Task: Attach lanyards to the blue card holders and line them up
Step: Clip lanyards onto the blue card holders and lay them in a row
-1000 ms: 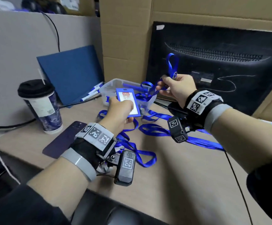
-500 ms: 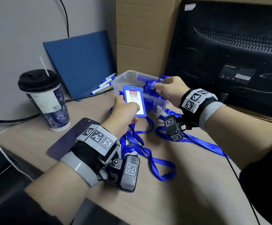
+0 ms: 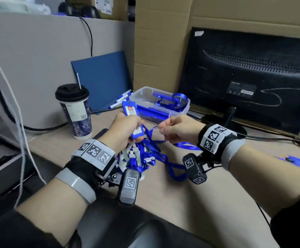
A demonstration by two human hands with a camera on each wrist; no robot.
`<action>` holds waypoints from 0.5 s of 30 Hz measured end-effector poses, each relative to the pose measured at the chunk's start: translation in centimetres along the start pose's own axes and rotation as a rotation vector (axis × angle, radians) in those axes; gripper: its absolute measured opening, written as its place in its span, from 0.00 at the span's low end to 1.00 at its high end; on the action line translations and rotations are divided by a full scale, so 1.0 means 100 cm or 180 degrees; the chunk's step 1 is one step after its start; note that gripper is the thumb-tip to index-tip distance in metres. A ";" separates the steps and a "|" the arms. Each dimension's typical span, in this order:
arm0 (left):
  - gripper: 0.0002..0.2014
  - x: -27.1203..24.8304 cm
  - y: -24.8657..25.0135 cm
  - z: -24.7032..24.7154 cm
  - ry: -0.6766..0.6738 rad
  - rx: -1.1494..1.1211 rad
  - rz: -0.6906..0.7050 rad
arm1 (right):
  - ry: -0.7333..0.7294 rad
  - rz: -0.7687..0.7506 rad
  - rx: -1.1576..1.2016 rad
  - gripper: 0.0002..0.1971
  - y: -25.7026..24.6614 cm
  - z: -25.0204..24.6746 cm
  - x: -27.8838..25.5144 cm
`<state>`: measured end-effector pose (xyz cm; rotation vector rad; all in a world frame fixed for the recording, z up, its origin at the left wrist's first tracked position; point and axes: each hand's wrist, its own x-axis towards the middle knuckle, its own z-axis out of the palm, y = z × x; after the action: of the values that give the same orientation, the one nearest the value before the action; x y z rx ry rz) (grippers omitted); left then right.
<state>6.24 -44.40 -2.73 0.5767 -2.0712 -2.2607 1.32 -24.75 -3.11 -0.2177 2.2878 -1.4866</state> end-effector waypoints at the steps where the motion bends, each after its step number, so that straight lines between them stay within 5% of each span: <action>1: 0.12 -0.006 -0.001 -0.005 -0.0007 0.0038 -0.0029 | -0.0153 0.0018 -0.0297 0.07 0.004 0.010 -0.005; 6: 0.25 -0.026 -0.008 -0.023 -0.0013 -0.0009 -0.0171 | -0.0713 0.0156 -0.1693 0.14 0.008 0.050 -0.017; 15: 0.11 -0.039 0.000 -0.038 -0.0155 0.0253 -0.0112 | -0.0451 0.0230 -0.2194 0.11 0.011 0.068 -0.016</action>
<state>10.91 -47.01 -1.97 0.5719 -2.1997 -2.2416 5.64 -29.47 -6.07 -0.4079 2.5662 -0.5762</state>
